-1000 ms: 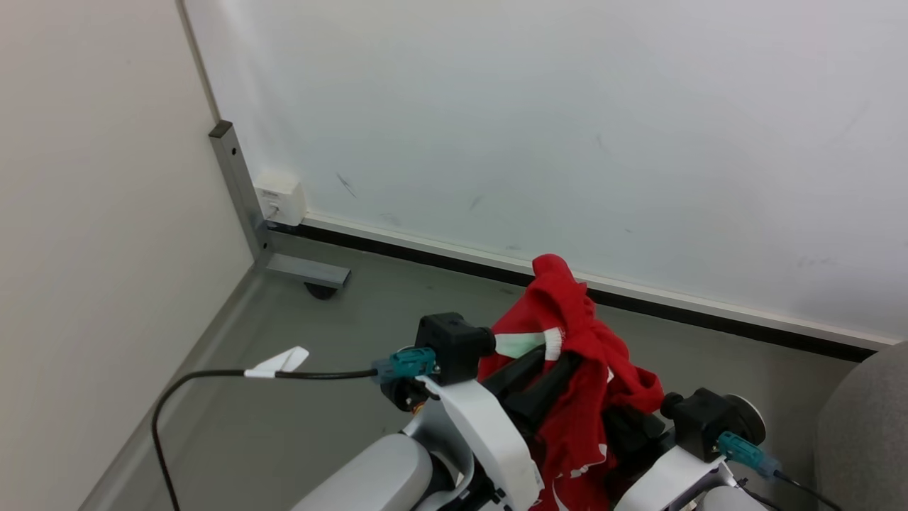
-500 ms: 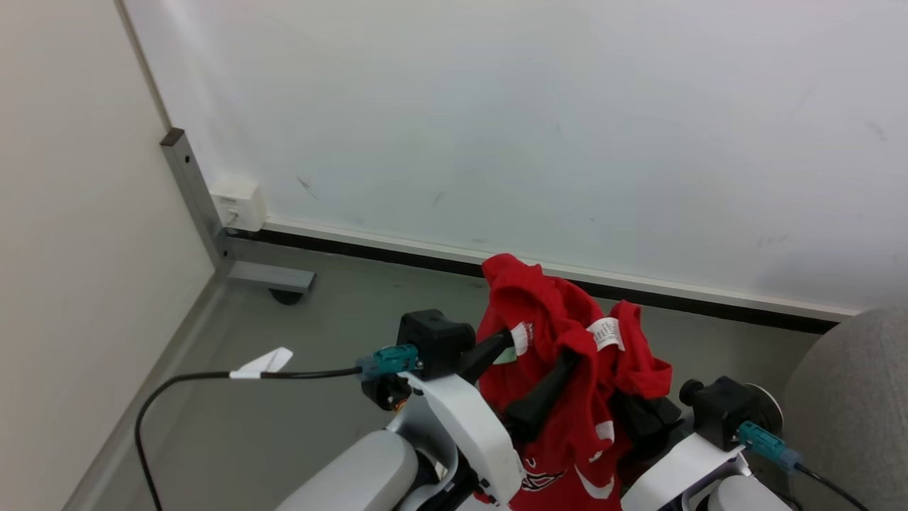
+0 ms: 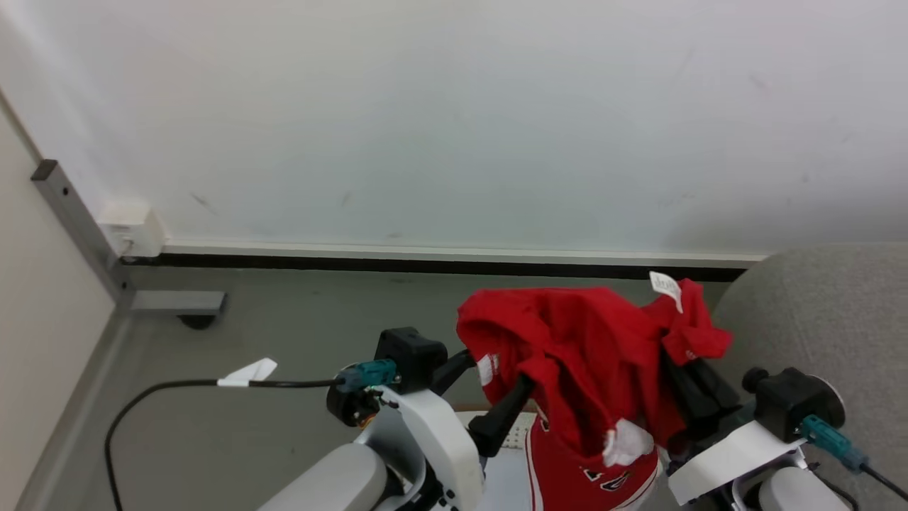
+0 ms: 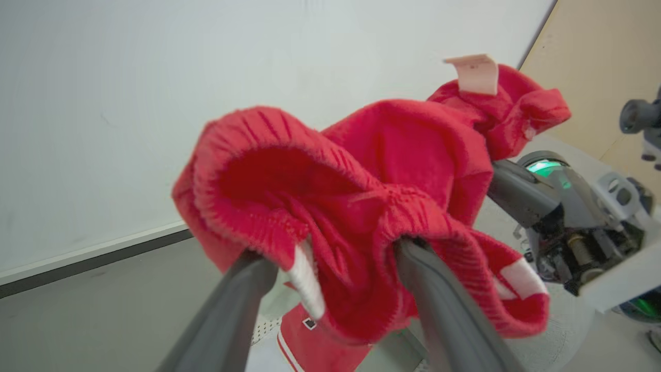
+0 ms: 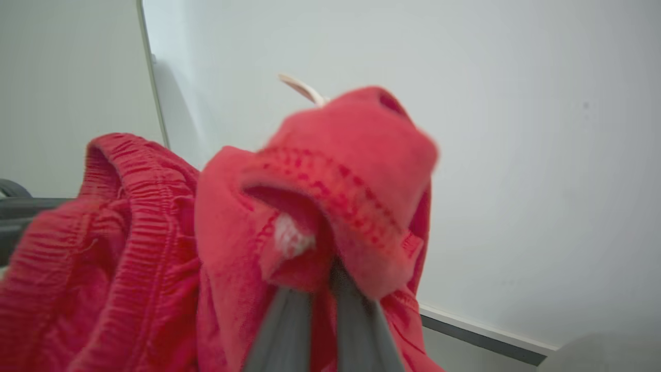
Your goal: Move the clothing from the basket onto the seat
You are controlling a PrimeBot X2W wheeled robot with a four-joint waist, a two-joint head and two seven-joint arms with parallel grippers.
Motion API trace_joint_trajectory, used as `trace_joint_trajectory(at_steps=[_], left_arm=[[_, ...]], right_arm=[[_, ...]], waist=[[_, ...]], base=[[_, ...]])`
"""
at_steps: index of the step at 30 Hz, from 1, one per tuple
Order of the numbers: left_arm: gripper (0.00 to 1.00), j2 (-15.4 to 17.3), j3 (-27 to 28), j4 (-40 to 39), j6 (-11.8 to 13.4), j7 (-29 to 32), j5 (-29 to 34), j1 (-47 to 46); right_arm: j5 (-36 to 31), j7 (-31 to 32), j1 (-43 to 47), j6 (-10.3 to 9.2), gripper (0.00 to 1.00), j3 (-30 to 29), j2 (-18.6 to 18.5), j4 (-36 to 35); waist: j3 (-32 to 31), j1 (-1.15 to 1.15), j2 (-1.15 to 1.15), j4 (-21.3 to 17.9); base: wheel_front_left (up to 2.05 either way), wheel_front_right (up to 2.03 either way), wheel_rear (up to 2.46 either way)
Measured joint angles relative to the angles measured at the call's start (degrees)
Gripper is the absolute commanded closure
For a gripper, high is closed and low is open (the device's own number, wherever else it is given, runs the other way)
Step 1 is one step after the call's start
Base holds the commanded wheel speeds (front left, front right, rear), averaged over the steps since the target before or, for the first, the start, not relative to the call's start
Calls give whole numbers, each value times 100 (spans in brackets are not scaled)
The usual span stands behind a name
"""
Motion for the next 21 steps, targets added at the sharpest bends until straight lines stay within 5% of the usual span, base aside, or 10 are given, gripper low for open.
trace_joint_trajectory(at_steps=[21], left_arm=[[0, 377, -43, -253, -53, -571, 259, 176]], right_arm=[[-424, 57, 430, 0, 100, -1440, -175, -1146]], waist=[[134, 0, 0, -1512]], base=[[0, 0, 0]])
